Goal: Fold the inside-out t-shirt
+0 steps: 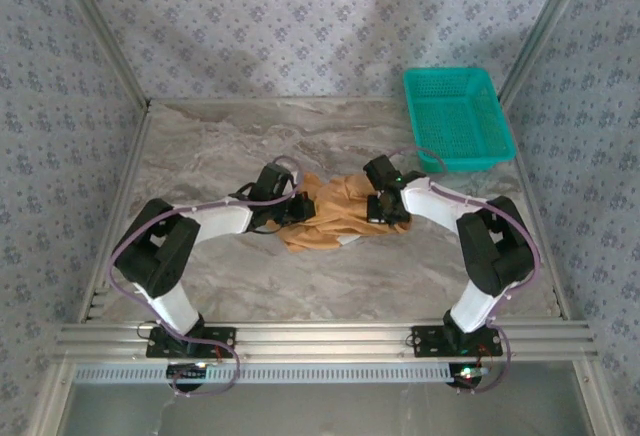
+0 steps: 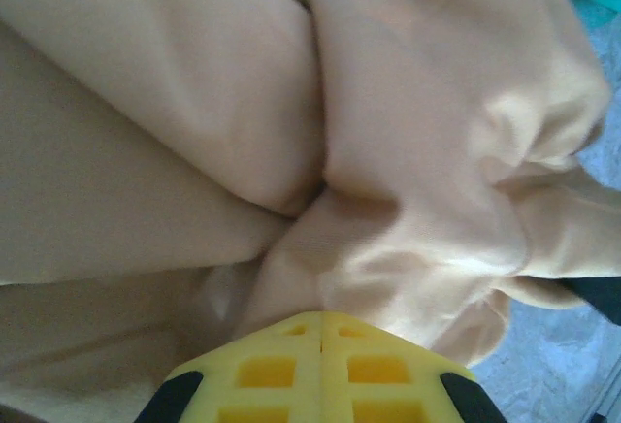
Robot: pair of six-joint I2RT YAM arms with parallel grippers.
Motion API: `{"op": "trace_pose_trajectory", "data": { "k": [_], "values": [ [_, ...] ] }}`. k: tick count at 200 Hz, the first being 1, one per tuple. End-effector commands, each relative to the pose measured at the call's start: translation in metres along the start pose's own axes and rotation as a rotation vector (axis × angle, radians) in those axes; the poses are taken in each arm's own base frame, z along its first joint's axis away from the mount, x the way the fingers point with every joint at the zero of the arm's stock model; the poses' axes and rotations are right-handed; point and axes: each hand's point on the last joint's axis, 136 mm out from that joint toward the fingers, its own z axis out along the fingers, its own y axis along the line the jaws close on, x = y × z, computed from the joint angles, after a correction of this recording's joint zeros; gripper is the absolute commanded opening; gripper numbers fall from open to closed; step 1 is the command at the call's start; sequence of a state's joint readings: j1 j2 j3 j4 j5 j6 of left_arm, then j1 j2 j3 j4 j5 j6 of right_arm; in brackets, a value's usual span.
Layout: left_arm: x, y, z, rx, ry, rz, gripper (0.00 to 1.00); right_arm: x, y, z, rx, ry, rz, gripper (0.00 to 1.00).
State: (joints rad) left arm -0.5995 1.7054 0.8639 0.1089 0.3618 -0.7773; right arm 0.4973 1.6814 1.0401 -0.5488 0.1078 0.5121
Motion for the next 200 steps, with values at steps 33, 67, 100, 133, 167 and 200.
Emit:
{"op": "trace_pose_trajectory", "data": {
  "k": [33, 67, 100, 133, 167, 200],
  "values": [
    [-0.015, 0.046, 0.009, -0.149, -0.004, -0.086, 0.01, -0.021, 0.044, -0.116, -0.316, -0.033, -0.056, 0.0],
    [-0.025, 0.082, 0.005, -0.228, -0.011, -0.156, 0.0, -0.03, 0.047, -0.196, -0.49, -0.098, -0.07, 0.0],
    [-0.031, 0.097, -0.004, -0.255, -0.018, -0.183, 0.0, -0.046, 0.045, -0.25, -0.675, -0.266, -0.057, 0.0],
    [-0.033, 0.094, -0.007, -0.251, -0.024, -0.181, 0.0, -0.053, 0.039, -0.256, -0.832, -0.369, 0.013, 0.18],
    [-0.036, 0.087, -0.008, -0.234, -0.032, -0.173, 0.0, -0.051, 0.036, -0.236, -0.871, -0.307, 0.068, 0.22],
    [-0.04, 0.079, -0.008, -0.22, -0.038, -0.162, 0.0, -0.047, 0.038, -0.214, -0.788, -0.284, 0.056, 0.24]
  ]
}}
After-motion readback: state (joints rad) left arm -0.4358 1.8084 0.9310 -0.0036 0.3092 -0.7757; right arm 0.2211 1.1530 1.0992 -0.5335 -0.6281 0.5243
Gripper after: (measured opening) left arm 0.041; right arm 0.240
